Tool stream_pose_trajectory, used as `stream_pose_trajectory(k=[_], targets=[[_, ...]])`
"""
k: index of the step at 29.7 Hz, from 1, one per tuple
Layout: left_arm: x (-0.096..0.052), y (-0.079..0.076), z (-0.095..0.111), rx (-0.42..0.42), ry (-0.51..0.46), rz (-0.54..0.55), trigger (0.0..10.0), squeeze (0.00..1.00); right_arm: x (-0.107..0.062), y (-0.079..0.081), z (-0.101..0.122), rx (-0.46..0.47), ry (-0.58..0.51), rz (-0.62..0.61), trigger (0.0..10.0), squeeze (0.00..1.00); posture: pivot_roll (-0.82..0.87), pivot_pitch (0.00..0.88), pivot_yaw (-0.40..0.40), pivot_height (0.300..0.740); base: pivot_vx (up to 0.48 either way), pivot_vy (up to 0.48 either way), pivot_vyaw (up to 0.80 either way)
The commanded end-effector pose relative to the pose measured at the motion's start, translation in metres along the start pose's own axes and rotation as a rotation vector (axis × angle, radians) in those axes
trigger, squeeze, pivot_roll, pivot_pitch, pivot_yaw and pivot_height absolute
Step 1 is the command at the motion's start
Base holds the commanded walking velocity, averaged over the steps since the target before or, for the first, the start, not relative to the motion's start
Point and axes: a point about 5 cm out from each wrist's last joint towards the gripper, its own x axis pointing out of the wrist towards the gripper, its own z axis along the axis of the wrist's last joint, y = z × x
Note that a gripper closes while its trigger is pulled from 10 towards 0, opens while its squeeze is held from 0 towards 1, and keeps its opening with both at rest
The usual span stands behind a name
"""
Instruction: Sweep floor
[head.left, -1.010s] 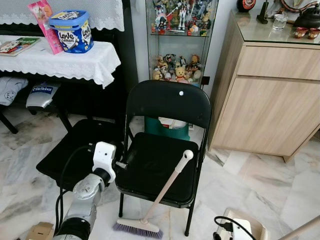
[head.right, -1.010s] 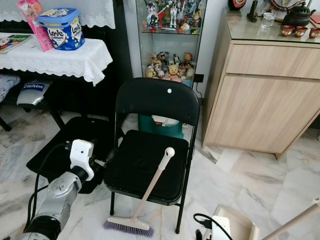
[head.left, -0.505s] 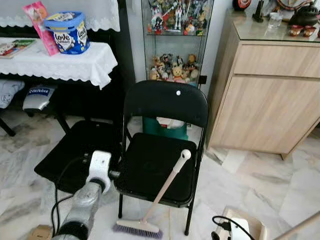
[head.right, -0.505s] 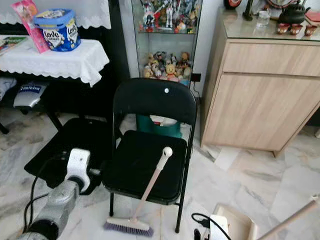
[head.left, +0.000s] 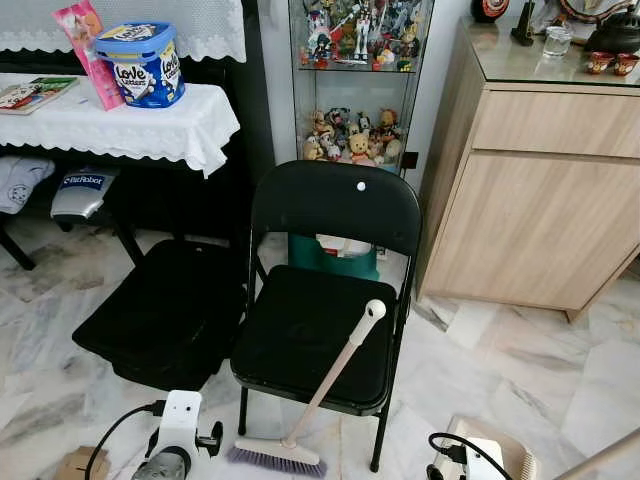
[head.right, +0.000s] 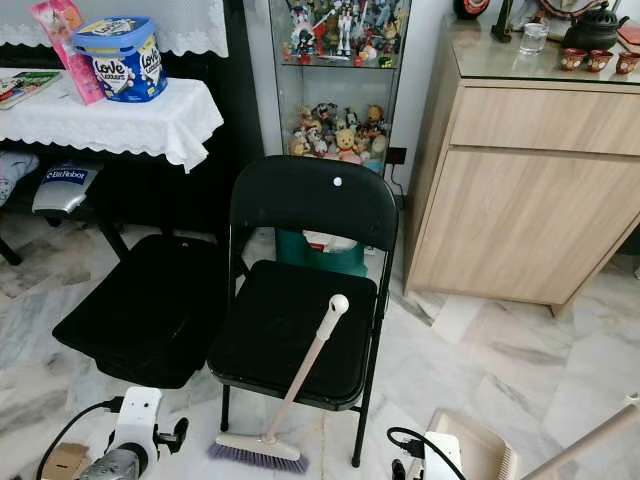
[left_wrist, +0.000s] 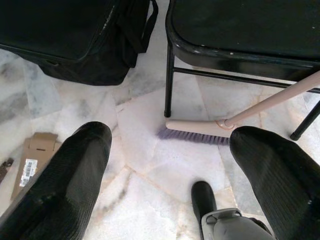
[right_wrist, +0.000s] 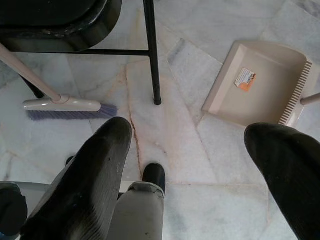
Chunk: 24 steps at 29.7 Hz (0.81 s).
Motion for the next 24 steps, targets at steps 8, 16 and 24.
stream_pose_trajectory(k=[8,16,24], targets=[[0.000,0.002,0.001,0.025,-0.010,0.012,10.0,0.00,-0.003,-0.017,0.000,0.000,0.001,-0.016,10.0,0.00,-0.03,0.008,0.001,0.740,0.000,-0.406,0.00],[0.000,0.005,0.002,0.019,-0.020,0.033,10.0,0.00,-0.004,-0.020,-0.002,0.000,0.004,-0.019,10.0,0.00,-0.03,0.014,-0.001,0.740,0.000,-0.284,0.00],[0.000,0.006,0.004,-0.006,-0.038,0.036,10.0,0.00,0.000,0.000,-0.001,-0.005,0.001,0.004,10.0,0.00,-0.03,0.015,-0.001,0.740,0.000,0.000,0.00]])
